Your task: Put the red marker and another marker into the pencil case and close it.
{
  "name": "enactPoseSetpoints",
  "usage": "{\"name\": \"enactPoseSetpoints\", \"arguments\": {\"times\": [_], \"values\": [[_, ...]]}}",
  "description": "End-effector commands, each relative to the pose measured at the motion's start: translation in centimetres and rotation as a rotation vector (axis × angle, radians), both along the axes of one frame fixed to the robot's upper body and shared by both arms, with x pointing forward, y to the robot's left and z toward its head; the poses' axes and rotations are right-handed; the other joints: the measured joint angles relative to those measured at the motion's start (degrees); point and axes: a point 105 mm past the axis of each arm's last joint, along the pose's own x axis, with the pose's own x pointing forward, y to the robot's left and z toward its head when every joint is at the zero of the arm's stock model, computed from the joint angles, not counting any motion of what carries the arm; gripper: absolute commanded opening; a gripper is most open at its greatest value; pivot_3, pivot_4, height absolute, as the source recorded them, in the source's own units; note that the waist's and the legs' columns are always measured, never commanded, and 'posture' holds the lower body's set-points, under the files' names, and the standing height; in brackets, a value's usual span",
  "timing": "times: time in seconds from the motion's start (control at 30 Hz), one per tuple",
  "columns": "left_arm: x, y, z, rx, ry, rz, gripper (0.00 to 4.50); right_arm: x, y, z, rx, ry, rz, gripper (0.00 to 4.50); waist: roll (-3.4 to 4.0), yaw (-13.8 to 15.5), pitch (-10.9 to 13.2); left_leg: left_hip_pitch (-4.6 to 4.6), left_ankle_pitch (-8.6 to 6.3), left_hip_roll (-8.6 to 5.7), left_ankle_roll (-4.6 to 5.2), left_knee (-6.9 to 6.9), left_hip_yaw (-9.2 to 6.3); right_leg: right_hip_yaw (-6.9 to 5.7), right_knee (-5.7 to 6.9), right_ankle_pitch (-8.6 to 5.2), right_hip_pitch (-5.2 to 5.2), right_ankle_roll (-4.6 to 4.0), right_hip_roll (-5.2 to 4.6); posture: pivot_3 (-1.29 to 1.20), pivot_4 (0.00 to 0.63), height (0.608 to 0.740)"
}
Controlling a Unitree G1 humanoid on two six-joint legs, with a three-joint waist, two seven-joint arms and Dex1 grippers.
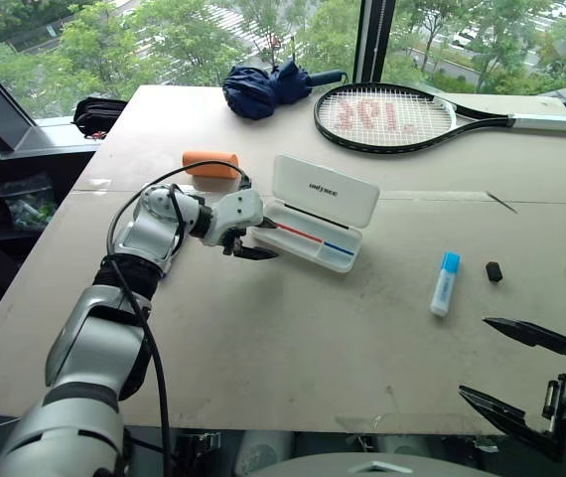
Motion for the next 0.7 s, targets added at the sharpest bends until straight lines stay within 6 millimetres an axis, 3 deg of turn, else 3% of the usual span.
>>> {"name": "enactPoseSetpoints", "arguments": {"times": [0.03, 0.1, 0.2, 0.23, 0.4, 0.7], "values": [[0.5, -0.1, 0.2, 0.054, -0.026, -0.048, 2.64, -0.2, 1.0, 0.7, -0.004, -0.045, 0.019, 4.50, -0.05, 0.14, 0.03, -0.01, 0.00, -0.02, 0.00, 0.00, 0.00, -0.01, -0.01, 0.00, 0.00, 0.00, 0.00, 0.00, 0.150, 0.730], [0.6, -0.3, -0.1, 0.077, -0.023, -0.066, 1.89, -0.2, 1.2, 0.6, -0.003, -0.048, 0.015, 4.50, -0.12, 0.16, 0.05, -0.03, 0.00, -0.02, 0.00, 0.02, -0.02, -0.03, -0.01, 0.00, 0.00, 0.00, 0.00, 0.00, 0.150, 0.730], [0.8, -0.7, -0.2, 0.085, -0.013, -0.086, 0.38, 0.0, 1.5, 0.6, -0.001, -0.053, 0.011, 4.50, -0.13, 0.20, 0.05, -0.03, 0.00, -0.08, 0.00, 0.02, -0.01, -0.01, -0.01, -0.01, 0.01, 0.03, -0.03, 0.00, 0.150, 0.730], [0.8, -0.8, -0.2, 0.087, -0.010, -0.090, 0.09, 0.0, 1.6, 0.7, 0.000, -0.056, 0.010, 4.50, -0.13, 0.22, 0.05, -0.03, 0.00, -0.08, 0.00, 0.03, -0.03, -0.01, 0.00, -0.02, 0.01, 0.04, -0.03, 0.00, 0.150, 0.730], [0.6, -1.5, 0.3, 0.071, 0.019, -0.136, 0.09, 0.2, 1.8, 0.7, 0.002, -0.064, -0.005, 4.50, -0.14, 0.16, 0.03, -0.02, 0.00, -0.12, 0.01, 0.03, -0.06, -0.03, 0.04, -0.03, 0.01, 0.06, -0.02, 0.00, 0.150, 0.730], [-2.6, -5.8, 0.4, -0.009, 0.118, -0.244, 0.09, 0.0, 1.3, 0.3, 0.007, -0.045, -0.059, 4.50, -0.13, 0.14, 0.03, -0.04, 0.00, -0.04, 0.01, 0.04, -0.06, 0.01, 0.05, -0.04, 0.01, 0.07, -0.05, 0.00, 0.150, 0.730]]}}
